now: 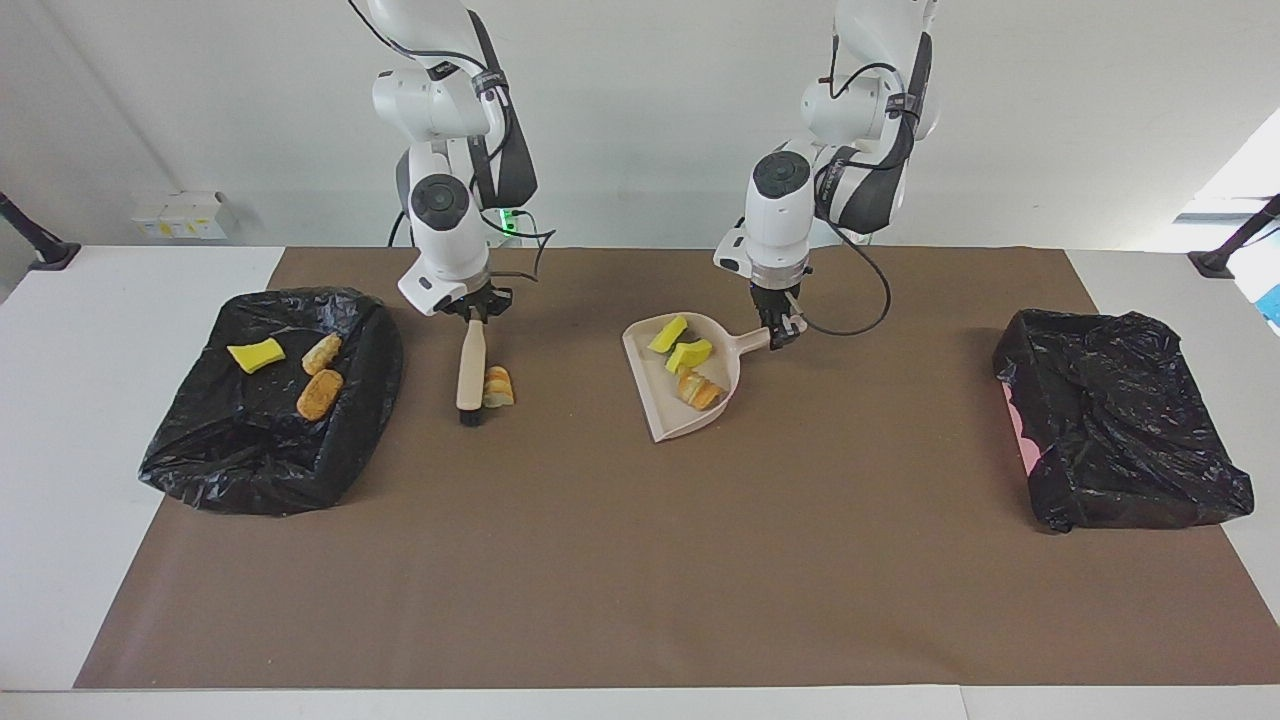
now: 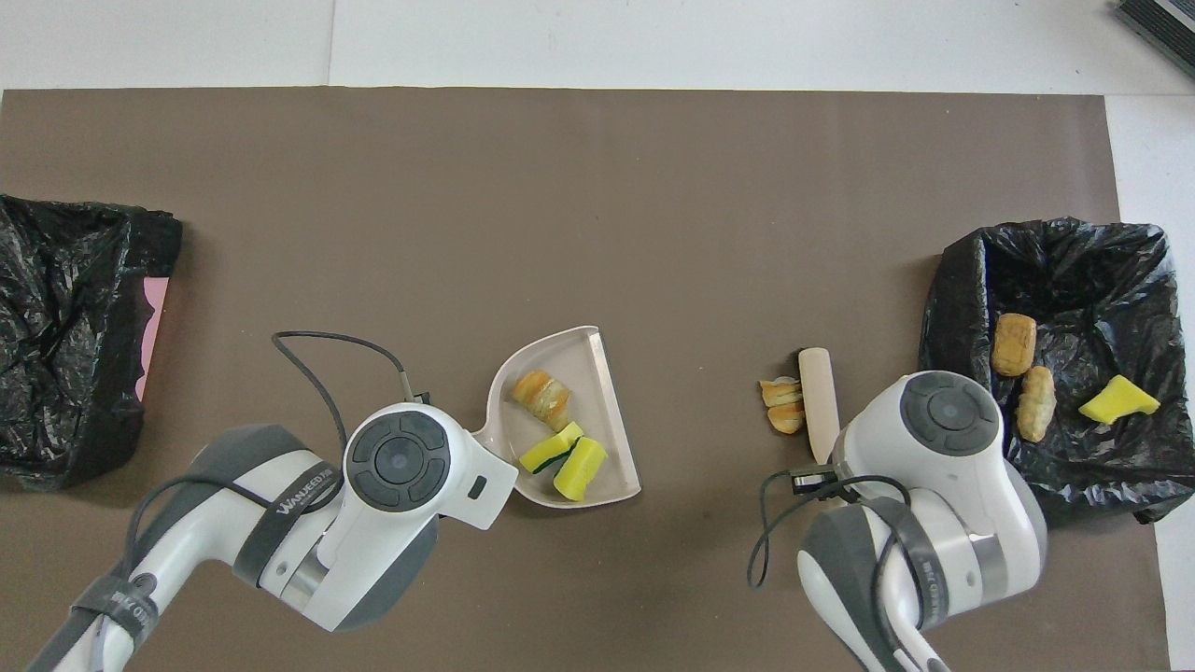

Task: Sweep and dump trash in bin
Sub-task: 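Sweep the last bread pieces into the dustpan with the right gripper, then carry the loaded dustpan over the nearby black bag with the left gripper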

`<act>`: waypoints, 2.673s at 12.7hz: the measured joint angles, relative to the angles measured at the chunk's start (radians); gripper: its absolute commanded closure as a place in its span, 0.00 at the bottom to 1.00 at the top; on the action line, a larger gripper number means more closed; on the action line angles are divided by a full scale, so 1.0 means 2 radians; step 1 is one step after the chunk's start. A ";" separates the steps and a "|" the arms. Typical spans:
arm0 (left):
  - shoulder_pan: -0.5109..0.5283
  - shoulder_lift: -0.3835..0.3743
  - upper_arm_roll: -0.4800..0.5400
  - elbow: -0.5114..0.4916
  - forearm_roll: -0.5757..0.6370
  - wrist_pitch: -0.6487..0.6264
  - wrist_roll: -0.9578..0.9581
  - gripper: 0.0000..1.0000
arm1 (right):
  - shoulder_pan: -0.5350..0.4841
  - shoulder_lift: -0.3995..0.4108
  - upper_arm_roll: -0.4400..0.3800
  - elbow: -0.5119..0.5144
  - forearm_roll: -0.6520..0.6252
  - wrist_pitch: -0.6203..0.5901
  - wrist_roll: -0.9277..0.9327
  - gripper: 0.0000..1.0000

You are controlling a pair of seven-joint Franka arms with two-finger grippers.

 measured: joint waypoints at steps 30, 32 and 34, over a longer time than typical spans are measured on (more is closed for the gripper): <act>-0.001 -0.057 0.231 0.032 -0.024 -0.022 0.351 1.00 | 0.114 0.086 -0.003 0.184 0.077 -0.101 0.046 1.00; 0.000 -0.063 0.294 0.057 -0.045 -0.043 0.417 1.00 | 0.153 0.086 -0.002 0.181 0.077 -0.087 0.103 1.00; 0.001 -0.060 0.353 0.087 -0.050 -0.070 0.444 1.00 | 0.193 0.087 0.000 0.175 0.077 -0.069 0.156 1.00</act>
